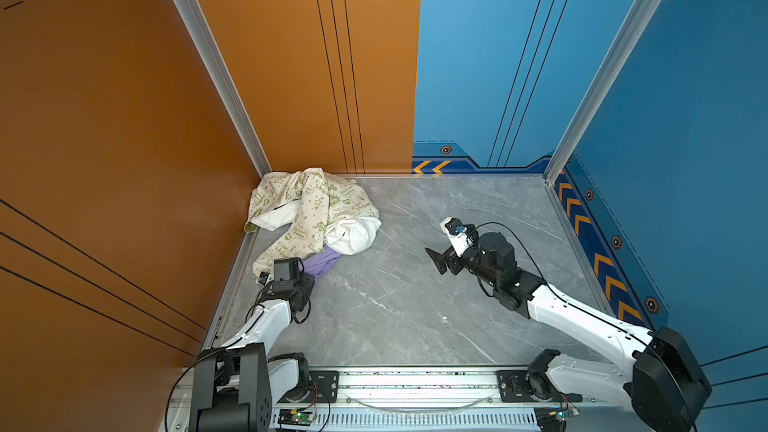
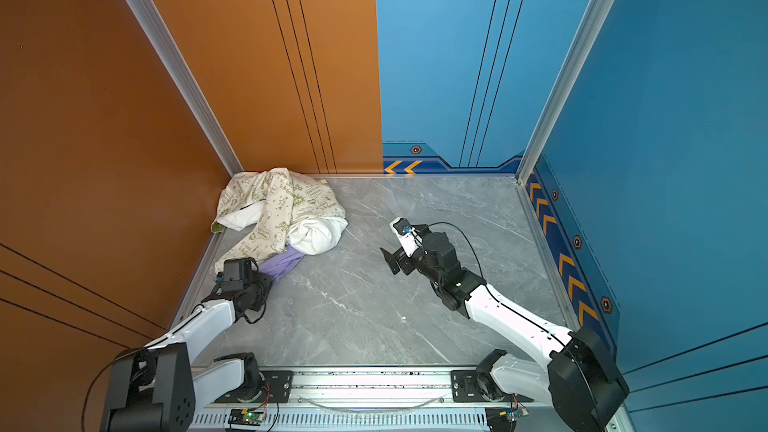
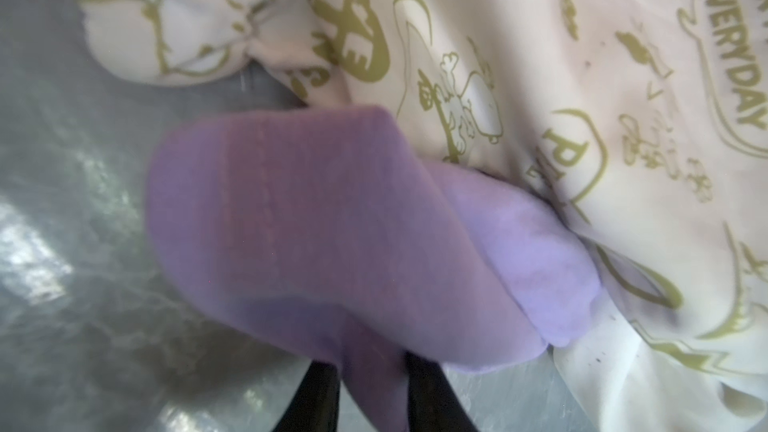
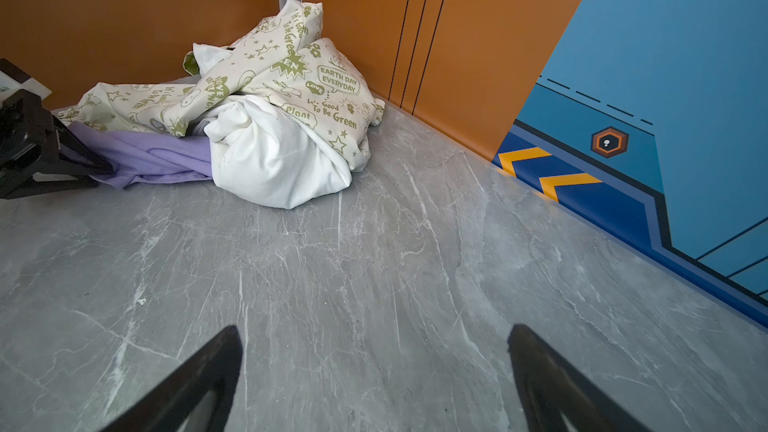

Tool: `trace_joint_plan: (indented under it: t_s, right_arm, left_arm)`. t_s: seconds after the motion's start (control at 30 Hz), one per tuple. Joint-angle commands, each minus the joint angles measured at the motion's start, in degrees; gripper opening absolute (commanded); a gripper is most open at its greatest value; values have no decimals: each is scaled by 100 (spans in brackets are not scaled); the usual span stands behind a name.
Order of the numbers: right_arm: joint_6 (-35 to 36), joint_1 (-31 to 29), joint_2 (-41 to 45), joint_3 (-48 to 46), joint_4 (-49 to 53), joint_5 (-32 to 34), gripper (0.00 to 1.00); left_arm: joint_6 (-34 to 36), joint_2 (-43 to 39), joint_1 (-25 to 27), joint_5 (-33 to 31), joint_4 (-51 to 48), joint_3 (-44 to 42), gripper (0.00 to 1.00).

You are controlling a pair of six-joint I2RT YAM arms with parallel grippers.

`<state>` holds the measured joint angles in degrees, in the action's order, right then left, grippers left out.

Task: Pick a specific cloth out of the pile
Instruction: 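Close the left gripper on the lavender cloth edge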

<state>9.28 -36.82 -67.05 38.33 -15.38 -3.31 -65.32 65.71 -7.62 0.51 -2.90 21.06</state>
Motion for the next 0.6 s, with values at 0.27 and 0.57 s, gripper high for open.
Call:
trace_joint_plan:
  t_s: [0.27,0.57]
  right_arm:
    - [151,-37,113,114,157,-71,100]
    - [154,-34,135,132,298,-64,100]
  left_arm:
    - [676,-656,-50,293,118,336,0]
    - [875,-1554,-33,625,-377,1025,0]
